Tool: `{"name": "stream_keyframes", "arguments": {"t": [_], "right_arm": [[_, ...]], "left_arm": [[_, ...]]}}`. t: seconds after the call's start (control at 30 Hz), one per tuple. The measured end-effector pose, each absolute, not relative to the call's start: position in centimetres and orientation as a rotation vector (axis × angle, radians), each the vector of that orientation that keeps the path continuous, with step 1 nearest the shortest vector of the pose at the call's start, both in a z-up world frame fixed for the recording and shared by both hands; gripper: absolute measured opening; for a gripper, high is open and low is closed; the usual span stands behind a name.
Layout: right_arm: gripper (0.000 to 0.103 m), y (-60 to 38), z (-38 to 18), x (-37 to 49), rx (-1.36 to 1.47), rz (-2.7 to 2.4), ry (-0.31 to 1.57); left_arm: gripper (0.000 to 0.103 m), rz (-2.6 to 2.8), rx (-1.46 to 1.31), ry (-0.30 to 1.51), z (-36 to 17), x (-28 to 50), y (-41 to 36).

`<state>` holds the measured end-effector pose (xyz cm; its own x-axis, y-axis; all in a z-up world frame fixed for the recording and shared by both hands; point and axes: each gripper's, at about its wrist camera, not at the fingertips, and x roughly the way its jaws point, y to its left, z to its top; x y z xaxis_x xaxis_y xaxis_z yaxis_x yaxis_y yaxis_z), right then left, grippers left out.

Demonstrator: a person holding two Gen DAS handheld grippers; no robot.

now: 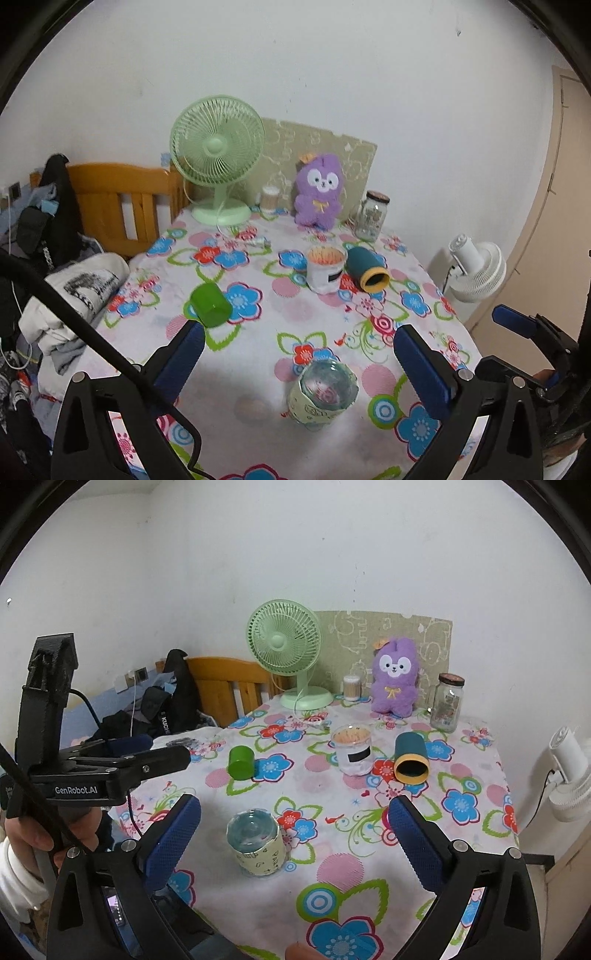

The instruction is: Flip cup upside down

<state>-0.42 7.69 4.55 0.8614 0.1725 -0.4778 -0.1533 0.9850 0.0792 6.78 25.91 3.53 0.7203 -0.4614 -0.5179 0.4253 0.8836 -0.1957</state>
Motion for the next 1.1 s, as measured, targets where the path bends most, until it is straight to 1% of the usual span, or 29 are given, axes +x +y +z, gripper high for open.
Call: {"name": "stream_keyframes", "arguments": {"t": [0.43, 1.1], "right_arm": [[0.102, 8.1, 4.7, -0.9, 0.028, 0.159, 0.485], [0.102, 8.0, 4.9, -0.7, 0.047, 0.138, 0.478]], "left_arm": [[0.103, -0.462, -0.047, 0.507, 4.1, 5.3, 26.0], [0.103, -0.437, -0.028, 0.481, 4.2, 5.1, 25.8]]}}
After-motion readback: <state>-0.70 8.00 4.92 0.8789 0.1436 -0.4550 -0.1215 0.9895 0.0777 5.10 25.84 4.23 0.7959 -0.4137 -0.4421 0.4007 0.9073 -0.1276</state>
